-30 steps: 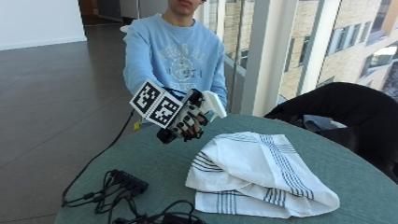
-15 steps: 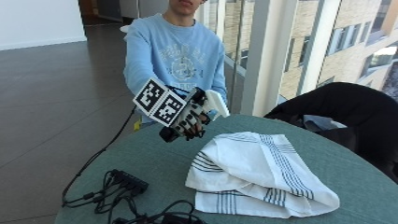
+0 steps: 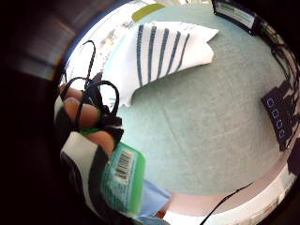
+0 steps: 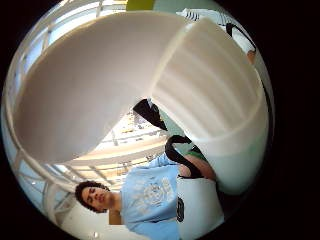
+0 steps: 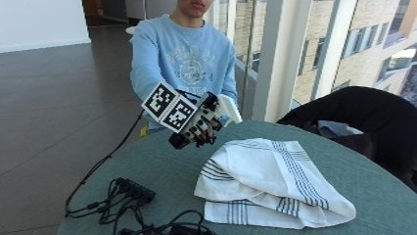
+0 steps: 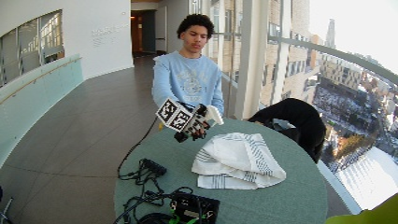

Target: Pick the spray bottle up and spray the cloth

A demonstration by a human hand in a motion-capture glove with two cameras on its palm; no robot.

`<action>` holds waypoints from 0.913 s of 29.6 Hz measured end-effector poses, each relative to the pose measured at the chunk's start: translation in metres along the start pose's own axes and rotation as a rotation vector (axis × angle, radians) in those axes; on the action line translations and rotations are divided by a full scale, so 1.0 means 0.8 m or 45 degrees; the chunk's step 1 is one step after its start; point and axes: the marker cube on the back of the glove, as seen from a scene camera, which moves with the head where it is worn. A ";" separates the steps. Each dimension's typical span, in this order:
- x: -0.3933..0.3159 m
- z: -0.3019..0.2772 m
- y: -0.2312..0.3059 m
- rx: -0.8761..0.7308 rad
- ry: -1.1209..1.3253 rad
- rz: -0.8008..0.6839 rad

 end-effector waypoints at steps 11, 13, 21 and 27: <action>-0.003 0.002 -0.003 -0.005 0.002 -0.004; -0.004 0.004 -0.003 -0.003 -0.005 -0.007; -0.014 0.012 -0.003 0.003 -0.031 -0.039; -0.034 0.021 -0.001 0.067 -0.095 -0.141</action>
